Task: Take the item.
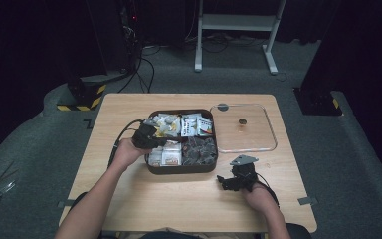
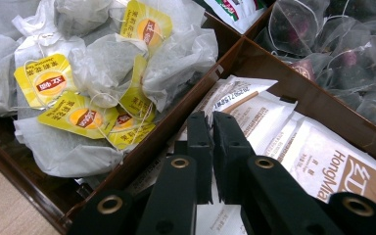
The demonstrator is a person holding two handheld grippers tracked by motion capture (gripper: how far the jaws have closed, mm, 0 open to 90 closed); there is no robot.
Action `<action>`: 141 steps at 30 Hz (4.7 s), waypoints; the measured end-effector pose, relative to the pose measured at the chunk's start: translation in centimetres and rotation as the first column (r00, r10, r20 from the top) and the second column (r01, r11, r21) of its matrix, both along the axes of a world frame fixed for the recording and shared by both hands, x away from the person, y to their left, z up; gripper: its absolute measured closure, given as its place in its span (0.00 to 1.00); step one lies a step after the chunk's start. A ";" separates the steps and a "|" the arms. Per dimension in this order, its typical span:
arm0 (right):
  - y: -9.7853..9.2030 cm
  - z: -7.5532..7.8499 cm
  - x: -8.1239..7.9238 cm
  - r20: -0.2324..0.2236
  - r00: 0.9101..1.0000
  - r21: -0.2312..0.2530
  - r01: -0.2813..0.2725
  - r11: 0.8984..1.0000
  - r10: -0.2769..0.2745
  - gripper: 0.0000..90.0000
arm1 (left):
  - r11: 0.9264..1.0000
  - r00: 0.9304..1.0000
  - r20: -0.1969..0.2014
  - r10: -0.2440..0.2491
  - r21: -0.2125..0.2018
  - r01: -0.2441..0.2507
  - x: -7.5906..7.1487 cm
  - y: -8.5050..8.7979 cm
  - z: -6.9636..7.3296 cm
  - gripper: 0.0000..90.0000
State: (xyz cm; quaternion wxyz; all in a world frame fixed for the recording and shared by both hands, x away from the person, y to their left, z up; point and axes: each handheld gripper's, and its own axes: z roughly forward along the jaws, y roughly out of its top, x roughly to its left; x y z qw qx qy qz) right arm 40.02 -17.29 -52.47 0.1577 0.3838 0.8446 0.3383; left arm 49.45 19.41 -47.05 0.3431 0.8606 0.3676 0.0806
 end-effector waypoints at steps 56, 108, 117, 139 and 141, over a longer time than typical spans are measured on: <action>-0.1 0.0 0.6 -0.001 0.999 0.001 -0.034 0.999 0.034 0.09 | 0.980 0.995 0.033 0.096 -0.176 -0.089 -2.6 5.3 3.8 0.96; 0.0 0.0 0.9 -0.001 0.999 0.000 -0.044 0.999 0.044 0.09 | 0.951 0.953 -0.045 0.300 -0.064 -0.302 -0.9 11.5 -0.3 0.96; 0.0 0.0 0.9 -0.001 0.999 0.000 -0.044 0.999 0.044 0.09 | 0.942 0.942 -0.073 0.329 -0.038 -0.332 -0.2 11.7 -1.6 0.96; 0.0 0.0 1.0 -0.001 0.999 0.000 -0.044 0.999 0.044 0.09 | 0.949 0.949 -0.064 0.309 -0.038 -0.311 -0.1 10.9 -3.1 0.81; 0.0 0.0 1.0 -0.001 0.999 0.000 -0.044 0.999 0.044 0.09 | 0.949 0.948 -0.075 0.310 -0.041 -0.314 -0.1 10.9 -3.0 0.74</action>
